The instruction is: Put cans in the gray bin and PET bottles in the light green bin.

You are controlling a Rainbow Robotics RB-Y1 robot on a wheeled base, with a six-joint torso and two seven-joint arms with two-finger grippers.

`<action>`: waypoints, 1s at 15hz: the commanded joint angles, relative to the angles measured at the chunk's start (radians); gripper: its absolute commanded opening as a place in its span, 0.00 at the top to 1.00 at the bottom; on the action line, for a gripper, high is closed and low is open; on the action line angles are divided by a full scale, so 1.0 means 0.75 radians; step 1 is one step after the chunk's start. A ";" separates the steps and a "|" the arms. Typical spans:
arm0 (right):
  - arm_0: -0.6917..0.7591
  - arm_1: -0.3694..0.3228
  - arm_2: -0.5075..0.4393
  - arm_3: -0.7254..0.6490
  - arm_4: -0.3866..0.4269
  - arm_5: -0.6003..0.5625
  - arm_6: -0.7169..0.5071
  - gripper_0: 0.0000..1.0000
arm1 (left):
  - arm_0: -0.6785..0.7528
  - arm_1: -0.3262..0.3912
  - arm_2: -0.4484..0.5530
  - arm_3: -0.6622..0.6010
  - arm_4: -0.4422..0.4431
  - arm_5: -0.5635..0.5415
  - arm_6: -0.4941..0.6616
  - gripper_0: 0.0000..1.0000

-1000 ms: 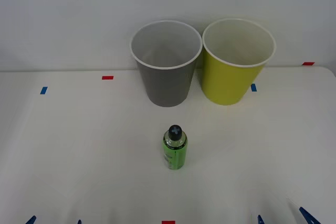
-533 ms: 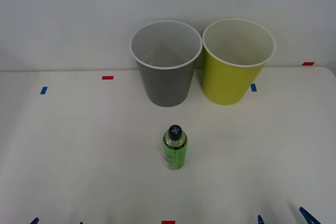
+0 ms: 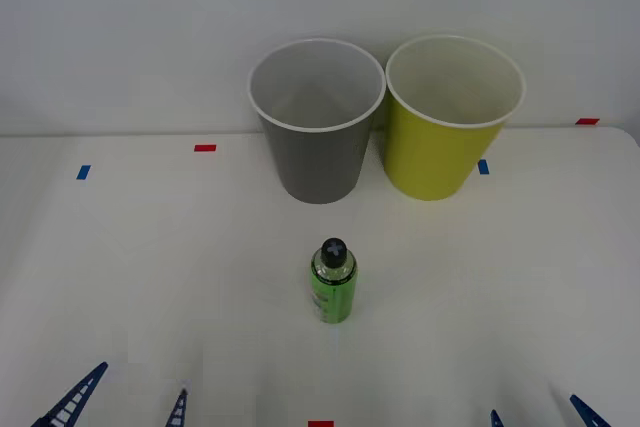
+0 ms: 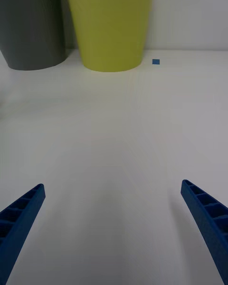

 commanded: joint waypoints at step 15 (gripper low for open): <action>0.000 0.000 0.000 0.000 0.000 0.000 0.000 0.00 | -0.613 0.095 -0.362 0.000 0.077 0.278 0.005 0.00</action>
